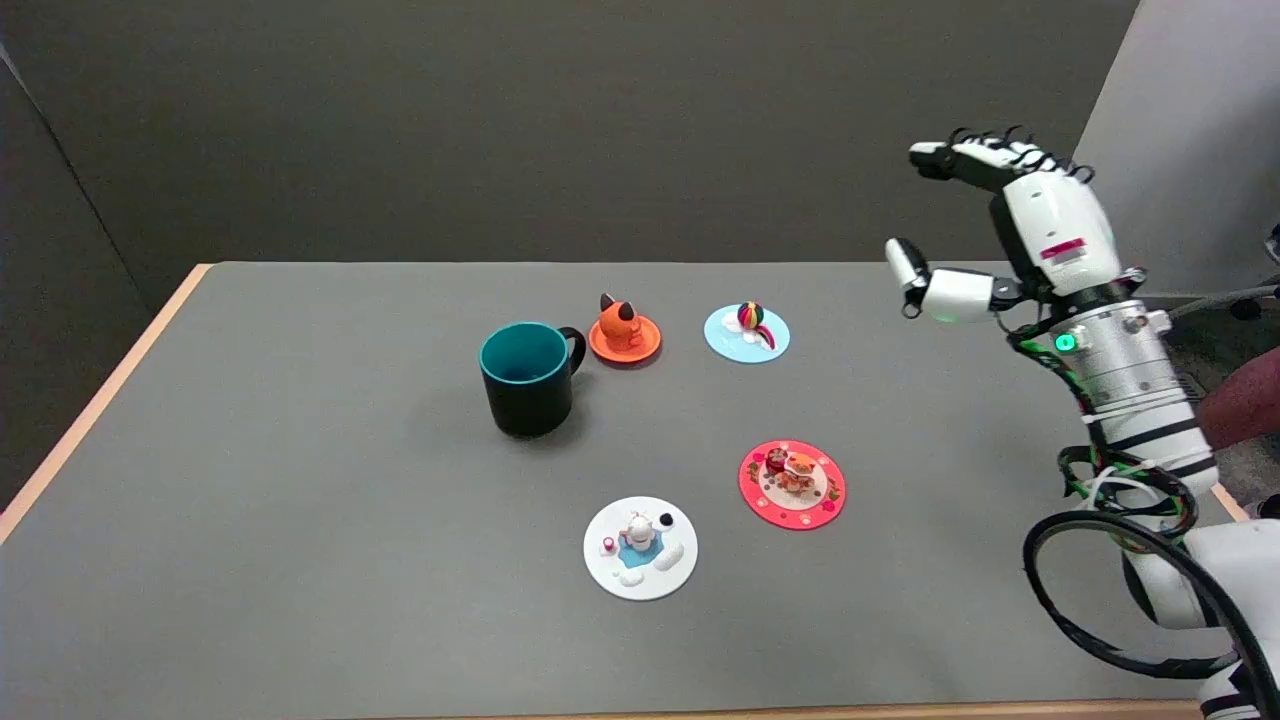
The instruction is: Pick up the white cup lid.
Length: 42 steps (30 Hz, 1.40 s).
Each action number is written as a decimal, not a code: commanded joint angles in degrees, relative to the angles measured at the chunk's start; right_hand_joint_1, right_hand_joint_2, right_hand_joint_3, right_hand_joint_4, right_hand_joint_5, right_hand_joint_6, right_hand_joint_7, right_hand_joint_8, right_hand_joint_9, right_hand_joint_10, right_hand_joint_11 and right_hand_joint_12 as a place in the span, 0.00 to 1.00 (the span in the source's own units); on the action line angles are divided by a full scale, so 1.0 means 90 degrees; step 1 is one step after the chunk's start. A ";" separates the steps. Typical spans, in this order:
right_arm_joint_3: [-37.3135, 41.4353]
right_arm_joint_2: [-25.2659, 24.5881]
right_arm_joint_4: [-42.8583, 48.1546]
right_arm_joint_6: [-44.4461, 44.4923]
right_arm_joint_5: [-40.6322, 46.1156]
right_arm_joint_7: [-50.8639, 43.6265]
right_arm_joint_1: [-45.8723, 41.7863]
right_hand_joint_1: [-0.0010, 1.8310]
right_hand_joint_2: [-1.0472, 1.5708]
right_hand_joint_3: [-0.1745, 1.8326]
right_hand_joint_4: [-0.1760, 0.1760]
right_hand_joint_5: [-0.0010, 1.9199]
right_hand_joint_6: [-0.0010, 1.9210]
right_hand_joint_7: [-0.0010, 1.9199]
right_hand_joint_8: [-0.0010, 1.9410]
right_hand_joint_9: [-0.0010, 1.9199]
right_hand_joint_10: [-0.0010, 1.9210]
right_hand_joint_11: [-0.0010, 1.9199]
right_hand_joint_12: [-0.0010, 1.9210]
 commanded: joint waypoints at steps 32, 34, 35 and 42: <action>-0.3092 -0.1346 0.0512 -0.0491 -0.0900 -0.0647 -0.1261 0.45 0.63 0.54 0.00 0.36 0.16 0.30 0.10 0.25 0.10 0.16 0.15; -0.3168 -0.1337 0.0668 -0.0634 -0.0900 -0.0664 -0.1227 0.45 0.63 0.54 0.00 0.36 0.16 0.30 0.10 0.24 0.10 0.16 0.15; -0.3194 -0.1337 0.0714 -0.0659 -0.0900 -0.0666 -0.1217 0.45 0.63 0.54 0.00 0.36 0.16 0.30 0.10 0.24 0.10 0.16 0.15; -0.3281 -0.1363 0.1066 -0.0684 -0.0900 -0.0718 -0.1174 0.45 0.63 0.54 0.00 0.36 0.16 0.29 0.10 0.24 0.10 0.15 0.14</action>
